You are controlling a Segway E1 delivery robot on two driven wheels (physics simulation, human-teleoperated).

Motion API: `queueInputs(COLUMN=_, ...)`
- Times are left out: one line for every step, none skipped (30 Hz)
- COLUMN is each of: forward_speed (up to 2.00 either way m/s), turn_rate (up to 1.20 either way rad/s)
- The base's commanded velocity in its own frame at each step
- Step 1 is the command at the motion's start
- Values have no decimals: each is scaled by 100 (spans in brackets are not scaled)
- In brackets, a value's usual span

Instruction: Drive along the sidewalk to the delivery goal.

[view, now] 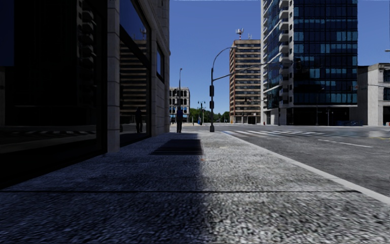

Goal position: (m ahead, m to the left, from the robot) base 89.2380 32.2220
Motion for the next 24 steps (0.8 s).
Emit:
queueInputs(forward_speed=200, turn_rate=0)
queueInputs(forward_speed=200, turn_rate=0)
queueInputs(forward_speed=200, turn_rate=0)
queueInputs(forward_speed=200, turn_rate=0)
queueInputs(forward_speed=200, turn_rate=0)
queueInputs(forward_speed=200, turn_rate=0)
queueInputs(forward_speed=200, turn_rate=0)
queueInputs(forward_speed=200, turn_rate=0)
queueInputs(forward_speed=200, turn_rate=0)
queueInputs(forward_speed=200, turn_rate=0)
queueInputs(forward_speed=200, turn_rate=0)
queueInputs(forward_speed=200, turn_rate=0)
queueInputs(forward_speed=200, turn_rate=0)
queueInputs(forward_speed=200, turn_rate=0)
queueInputs(forward_speed=200, turn_rate=0)
queueInputs(forward_speed=200, turn_rate=0)
queueInputs(forward_speed=200, turn_rate=0)
queueInputs(forward_speed=200, turn_rate=0)
queueInputs(forward_speed=200, turn_rate=0)
queueInputs(forward_speed=200, turn_rate=0)
queueInputs(forward_speed=200, turn_rate=0)
queueInputs(forward_speed=200, turn_rate=0)
queueInputs(forward_speed=200, turn_rate=0)
queueInputs(forward_speed=200, turn_rate=0)
